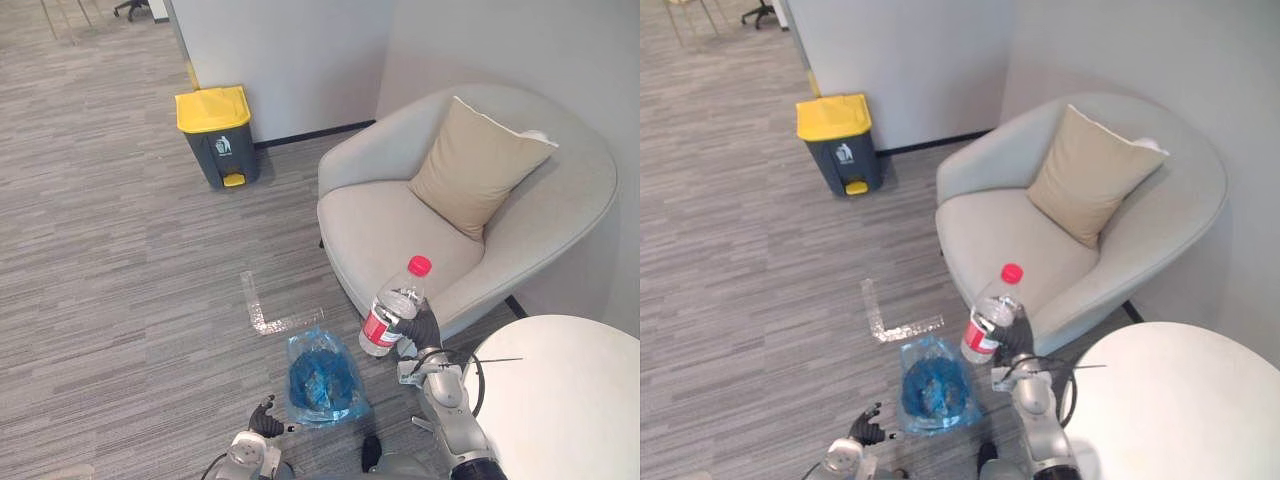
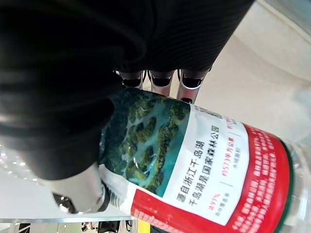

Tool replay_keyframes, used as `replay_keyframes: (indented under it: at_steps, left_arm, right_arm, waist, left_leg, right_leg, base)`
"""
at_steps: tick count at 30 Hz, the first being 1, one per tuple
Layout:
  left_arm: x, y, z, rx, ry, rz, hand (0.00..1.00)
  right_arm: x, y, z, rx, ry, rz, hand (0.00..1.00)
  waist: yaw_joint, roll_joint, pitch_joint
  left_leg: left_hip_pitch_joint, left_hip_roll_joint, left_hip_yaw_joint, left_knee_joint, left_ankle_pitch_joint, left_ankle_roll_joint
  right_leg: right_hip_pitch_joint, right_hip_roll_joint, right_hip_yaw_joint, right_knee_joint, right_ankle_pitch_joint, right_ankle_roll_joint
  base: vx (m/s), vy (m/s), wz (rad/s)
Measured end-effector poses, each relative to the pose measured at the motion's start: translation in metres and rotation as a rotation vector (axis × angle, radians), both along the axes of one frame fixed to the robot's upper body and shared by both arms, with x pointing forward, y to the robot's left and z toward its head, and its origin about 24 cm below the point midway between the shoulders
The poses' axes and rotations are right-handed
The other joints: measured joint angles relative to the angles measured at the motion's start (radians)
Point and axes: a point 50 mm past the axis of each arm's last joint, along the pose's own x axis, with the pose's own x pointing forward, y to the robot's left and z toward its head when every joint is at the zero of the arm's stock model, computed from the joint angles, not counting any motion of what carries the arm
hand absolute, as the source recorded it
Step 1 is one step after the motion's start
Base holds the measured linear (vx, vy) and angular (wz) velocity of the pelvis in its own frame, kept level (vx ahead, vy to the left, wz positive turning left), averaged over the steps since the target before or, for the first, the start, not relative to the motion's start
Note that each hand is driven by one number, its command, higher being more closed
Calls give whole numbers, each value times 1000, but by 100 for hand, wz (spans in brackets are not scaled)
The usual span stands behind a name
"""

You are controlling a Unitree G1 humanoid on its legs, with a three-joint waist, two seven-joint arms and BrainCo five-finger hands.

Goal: Gather rubbish on tea table into small bin, then transfer packed bag to large trash can.

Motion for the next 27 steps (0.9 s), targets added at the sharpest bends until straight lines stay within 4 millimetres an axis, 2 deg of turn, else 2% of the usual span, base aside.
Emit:
replay_keyframes:
  at_steps: [4, 7, 10, 12, 16, 21, 26, 27]
  left_arm:
    - [-1, 8, 1, 6, -6, 40, 0]
    - [12, 13, 6, 6, -55, 83, 0]
    - [33, 16, 16, -20, -132, 148, 0]
    - [50, 16, 25, -35, -186, 175, 0]
    - [84, 15, 45, -75, -301, 242, 0]
    - [124, 0, 77, -183, -462, 332, 0]
    - [160, -12, 117, -280, -637, 390, 0]
    - [168, -13, 128, -296, -679, 393, 0]
  right_arm:
    - [5, 22, -18, -104, 75, 137, 100]
    - [17, 37, -12, -179, 43, 235, 100]
    - [37, 47, 3, -262, -23, 305, 100]
    - [50, 52, 18, -326, -87, 347, 100]
    - [71, 61, 46, -362, -186, 354, 100]
    - [97, 72, 95, -386, -350, 327, 100]
    - [118, 66, 141, -407, -477, 231, 100]
    - [124, 62, 158, -398, -524, 187, 100]
  waist:
    - [10, 1, 18]
    - [11, -1, 65]
    - [16, 22, 144]
    - [27, 31, 181]
    - [69, 27, 243]
    - [69, 25, 276]
    - [82, 16, 289]
    - [87, 14, 300]
  left_leg:
    - [-25, -4, 28, 5, 7, 11]
    - [-158, -2, 19, 111, -9, 29]
    - [-305, 15, -18, 251, -48, 34]
    - [-431, 18, -50, 312, -49, 37]
    - [-594, 24, -80, 389, -39, 41]
    - [-804, 30, -87, 468, -32, 49]
    - [-989, 37, -88, 524, -16, 57]
    - [-1028, 32, -87, 533, -12, 62]
  right_leg:
    - [-58, -2, 36, 51, 1, 0]
    - [-162, -11, 37, 107, 7, -1]
    - [-248, -5, 16, 148, 9, 3]
    - [-347, -9, -12, 179, 18, 6]
    - [-492, -21, -45, 257, 18, -8]
    - [-684, -46, -78, 345, 19, -25]
    - [-859, -64, -91, 410, 15, -30]
    - [-903, -73, -91, 430, 11, -34]
  base:
    - [-136, 1, -23]
    - [-204, -40, 6]
    - [-273, -25, 26]
    - [-259, -15, 44]
    - [-148, -5, 24]
    - [-77, 11, 17]
    - [-25, 29, 17]
    - [17, 22, 8]
